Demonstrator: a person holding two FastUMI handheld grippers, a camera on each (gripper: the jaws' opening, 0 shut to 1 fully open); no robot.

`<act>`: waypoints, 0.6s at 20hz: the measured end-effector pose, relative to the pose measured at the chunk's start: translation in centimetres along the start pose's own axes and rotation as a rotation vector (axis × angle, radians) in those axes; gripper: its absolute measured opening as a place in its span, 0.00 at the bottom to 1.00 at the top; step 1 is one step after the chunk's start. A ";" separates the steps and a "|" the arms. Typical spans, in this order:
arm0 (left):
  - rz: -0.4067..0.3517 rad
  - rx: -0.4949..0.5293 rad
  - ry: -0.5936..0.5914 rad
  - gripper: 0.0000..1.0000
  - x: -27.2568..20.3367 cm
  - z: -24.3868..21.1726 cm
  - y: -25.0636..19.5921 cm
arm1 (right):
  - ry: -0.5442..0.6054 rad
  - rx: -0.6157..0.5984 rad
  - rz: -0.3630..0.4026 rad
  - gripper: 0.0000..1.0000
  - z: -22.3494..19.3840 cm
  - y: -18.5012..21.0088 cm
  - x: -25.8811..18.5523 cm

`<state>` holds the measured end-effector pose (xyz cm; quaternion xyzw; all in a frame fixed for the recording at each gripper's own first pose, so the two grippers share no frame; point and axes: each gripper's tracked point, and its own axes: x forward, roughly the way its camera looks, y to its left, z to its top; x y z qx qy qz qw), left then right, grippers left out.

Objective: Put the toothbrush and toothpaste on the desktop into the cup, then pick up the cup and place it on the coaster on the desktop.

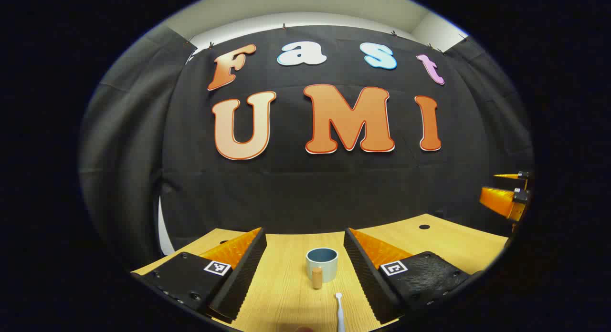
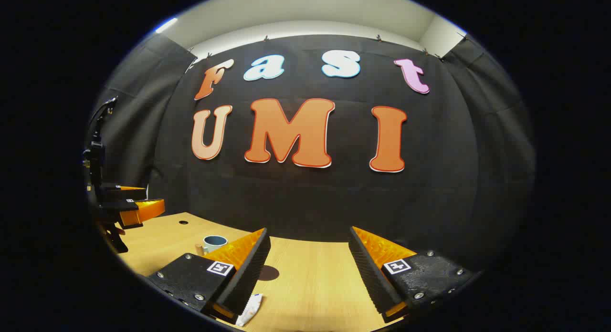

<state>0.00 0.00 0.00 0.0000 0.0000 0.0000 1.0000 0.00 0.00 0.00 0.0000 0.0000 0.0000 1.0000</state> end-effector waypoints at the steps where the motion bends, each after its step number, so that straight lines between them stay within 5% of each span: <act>1: -0.014 -0.010 0.006 0.98 0.3 -0.1 -0.2 | 0.003 -0.011 0.003 1.00 0.0 0.6 0.1; 12: -0.043 -0.002 -0.012 0.97 1.3 1.1 -0.5 | 0.046 0.009 0.026 0.99 0.0 3.9 1.9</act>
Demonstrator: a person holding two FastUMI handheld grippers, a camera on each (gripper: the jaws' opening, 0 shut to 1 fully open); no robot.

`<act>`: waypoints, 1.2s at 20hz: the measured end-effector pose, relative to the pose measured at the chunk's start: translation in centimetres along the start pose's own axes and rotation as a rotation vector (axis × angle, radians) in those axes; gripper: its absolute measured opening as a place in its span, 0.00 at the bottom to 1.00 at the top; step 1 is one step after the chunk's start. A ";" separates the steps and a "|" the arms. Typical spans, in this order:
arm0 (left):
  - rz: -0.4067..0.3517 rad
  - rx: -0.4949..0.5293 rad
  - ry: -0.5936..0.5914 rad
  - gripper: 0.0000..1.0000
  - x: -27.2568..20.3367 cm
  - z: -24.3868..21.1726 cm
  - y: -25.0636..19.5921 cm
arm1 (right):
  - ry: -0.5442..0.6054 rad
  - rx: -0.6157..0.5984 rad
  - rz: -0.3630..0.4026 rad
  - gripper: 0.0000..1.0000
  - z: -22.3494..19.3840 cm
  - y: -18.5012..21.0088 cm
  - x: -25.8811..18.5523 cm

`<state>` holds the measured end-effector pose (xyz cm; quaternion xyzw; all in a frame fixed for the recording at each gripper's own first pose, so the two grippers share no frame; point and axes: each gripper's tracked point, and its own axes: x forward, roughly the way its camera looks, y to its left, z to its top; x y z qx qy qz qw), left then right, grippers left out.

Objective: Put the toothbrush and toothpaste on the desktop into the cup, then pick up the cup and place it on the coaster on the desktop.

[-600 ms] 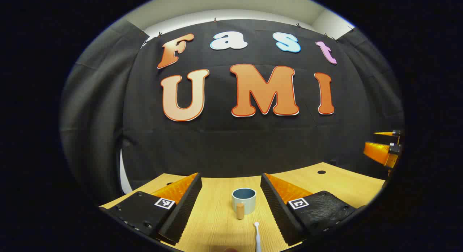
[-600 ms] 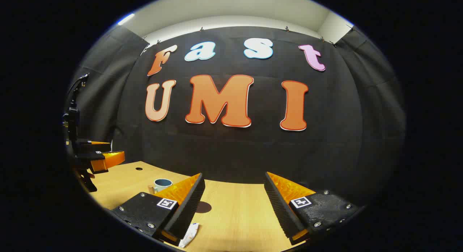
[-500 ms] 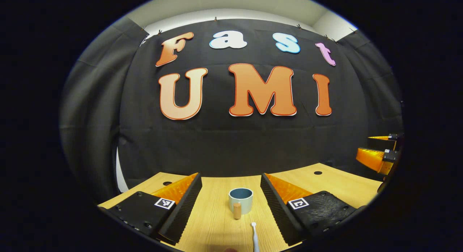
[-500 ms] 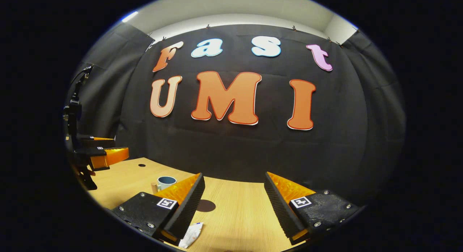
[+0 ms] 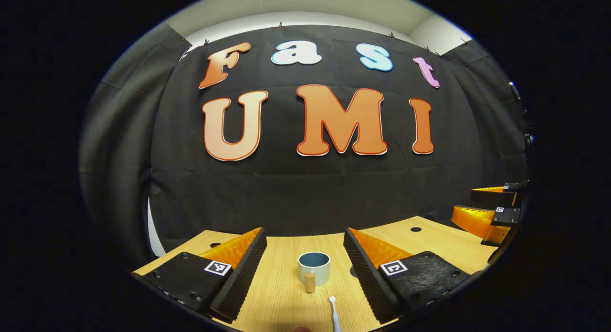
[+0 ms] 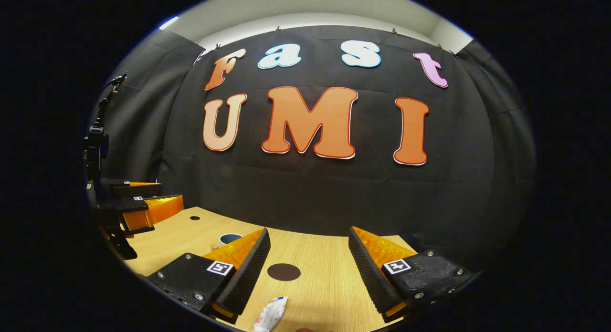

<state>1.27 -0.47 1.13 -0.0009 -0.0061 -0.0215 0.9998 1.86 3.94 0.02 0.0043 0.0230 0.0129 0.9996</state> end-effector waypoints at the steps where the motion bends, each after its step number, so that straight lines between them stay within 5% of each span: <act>1: -0.001 -0.005 -0.003 0.97 -0.1 -0.1 -0.1 | -0.006 -0.003 -0.002 0.99 0.3 0.1 0.0; 6: 0.067 -0.032 -0.007 0.97 -0.1 -0.3 1.3 | 0.004 0.014 -0.018 0.99 0.4 0.9 -0.2; 16: 0.053 0.009 0.030 0.98 0.4 -1.4 0.5 | 0.016 0.035 -0.001 0.99 0.2 1.7 -0.2; 24: -0.022 -0.031 0.276 0.97 1.4 -7.7 -1.6 | 0.216 0.016 0.028 0.99 -5.8 3.2 0.5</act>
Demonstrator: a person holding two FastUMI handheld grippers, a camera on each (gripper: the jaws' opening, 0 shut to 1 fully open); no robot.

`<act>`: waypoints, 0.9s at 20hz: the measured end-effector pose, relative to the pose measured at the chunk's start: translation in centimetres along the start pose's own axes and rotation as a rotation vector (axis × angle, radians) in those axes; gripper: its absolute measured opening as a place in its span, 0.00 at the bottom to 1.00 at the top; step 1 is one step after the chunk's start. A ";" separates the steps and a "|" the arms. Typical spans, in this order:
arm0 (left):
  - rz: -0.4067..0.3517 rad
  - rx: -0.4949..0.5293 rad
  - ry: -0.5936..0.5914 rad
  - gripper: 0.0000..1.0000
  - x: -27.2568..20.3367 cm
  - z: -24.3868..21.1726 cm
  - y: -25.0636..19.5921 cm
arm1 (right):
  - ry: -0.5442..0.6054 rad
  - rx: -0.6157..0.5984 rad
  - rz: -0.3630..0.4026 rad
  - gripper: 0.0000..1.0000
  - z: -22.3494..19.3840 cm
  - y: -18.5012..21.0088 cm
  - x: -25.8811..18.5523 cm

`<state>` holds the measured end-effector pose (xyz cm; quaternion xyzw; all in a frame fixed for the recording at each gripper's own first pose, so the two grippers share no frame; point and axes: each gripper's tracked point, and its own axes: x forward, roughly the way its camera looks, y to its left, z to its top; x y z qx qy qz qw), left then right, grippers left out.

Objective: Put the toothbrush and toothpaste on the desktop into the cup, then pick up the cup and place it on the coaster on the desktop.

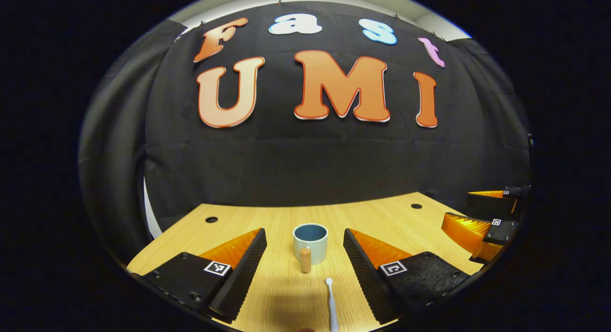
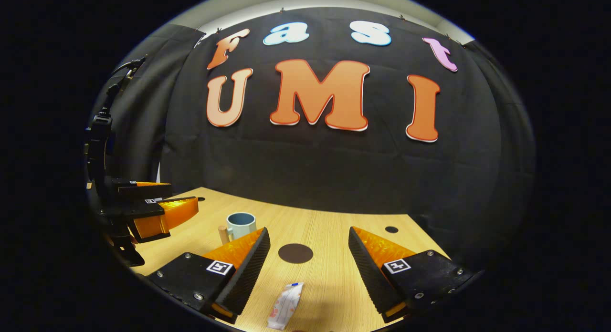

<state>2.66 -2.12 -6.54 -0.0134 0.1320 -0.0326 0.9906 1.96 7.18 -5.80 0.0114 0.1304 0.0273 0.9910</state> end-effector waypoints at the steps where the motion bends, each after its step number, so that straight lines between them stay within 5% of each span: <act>1: -0.017 -0.011 0.043 0.97 0.4 -0.8 -0.1 | 0.025 0.009 0.004 0.99 -0.8 0.2 0.2; 13: -0.145 -0.058 0.422 0.98 2.9 -10.9 -3.5 | 0.316 -0.007 0.013 0.99 -10.7 1.1 1.8; 18: -0.119 -0.061 0.580 0.98 3.2 -11.4 -3.3 | 0.399 -0.031 0.018 0.96 -13.8 1.7 1.8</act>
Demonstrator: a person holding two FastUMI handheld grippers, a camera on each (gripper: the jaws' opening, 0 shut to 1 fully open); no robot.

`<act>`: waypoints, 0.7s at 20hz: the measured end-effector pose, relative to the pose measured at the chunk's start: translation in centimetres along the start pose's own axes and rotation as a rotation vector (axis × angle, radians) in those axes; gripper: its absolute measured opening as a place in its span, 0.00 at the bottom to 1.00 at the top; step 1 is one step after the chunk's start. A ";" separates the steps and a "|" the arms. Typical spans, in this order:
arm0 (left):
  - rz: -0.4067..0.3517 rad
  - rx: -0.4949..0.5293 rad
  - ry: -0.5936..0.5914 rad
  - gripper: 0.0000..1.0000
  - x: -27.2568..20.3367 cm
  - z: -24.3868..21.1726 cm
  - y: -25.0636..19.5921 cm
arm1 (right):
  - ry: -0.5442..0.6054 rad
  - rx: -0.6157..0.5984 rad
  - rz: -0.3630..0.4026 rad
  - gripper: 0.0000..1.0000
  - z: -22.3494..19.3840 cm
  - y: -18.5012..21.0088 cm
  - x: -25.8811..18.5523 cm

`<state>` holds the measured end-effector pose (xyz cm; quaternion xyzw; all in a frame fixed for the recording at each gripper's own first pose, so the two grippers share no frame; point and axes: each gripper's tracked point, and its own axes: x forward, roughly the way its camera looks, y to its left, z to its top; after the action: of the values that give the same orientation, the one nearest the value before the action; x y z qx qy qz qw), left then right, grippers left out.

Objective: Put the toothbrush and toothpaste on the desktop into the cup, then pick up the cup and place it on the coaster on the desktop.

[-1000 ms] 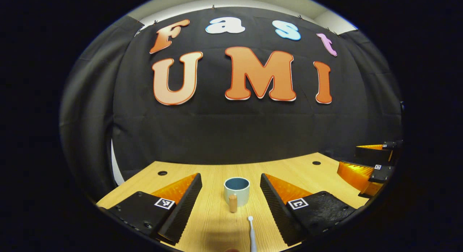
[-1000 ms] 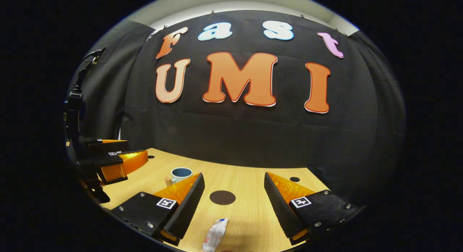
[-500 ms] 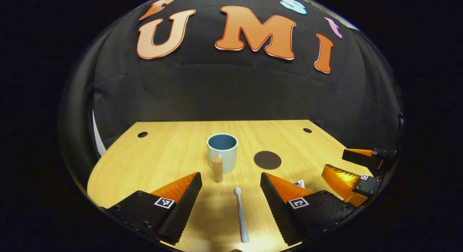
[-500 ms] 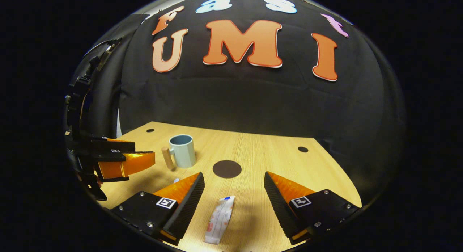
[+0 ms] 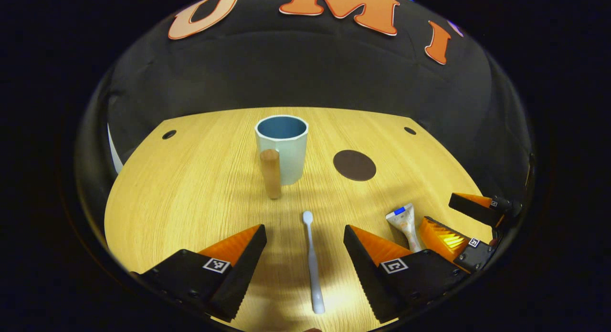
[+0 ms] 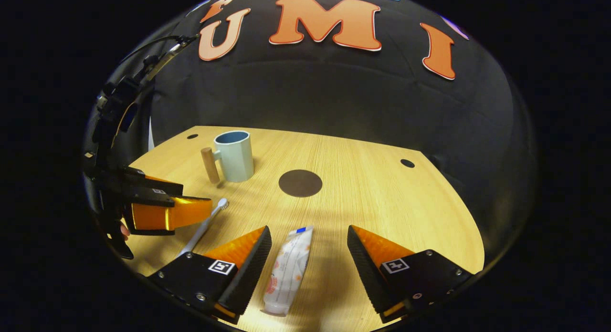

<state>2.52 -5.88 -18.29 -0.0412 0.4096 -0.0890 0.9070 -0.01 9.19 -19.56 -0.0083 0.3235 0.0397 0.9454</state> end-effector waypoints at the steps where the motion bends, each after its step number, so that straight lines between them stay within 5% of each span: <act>1: 0.007 -0.005 0.021 0.98 0.1 0.1 0.0 | 0.022 0.001 0.006 0.95 -0.4 0.3 0.2; 11: 0.074 0.075 0.125 0.96 1.8 -0.9 -0.2 | 0.148 -0.060 0.031 0.70 -4.7 2.5 2.0; 13: 0.065 0.076 0.125 0.92 1.9 -1.0 -0.4 | 0.155 -0.022 0.051 0.66 -5.0 2.8 2.1; 14: 0.063 0.069 0.123 0.81 1.7 -1.0 -0.3 | 0.168 0.005 0.059 0.62 -5.3 2.8 2.1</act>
<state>2.83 -6.53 -20.19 0.0086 0.4624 -0.0769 0.8833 -1.79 11.88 -24.98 0.0002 0.4020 0.0661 0.9133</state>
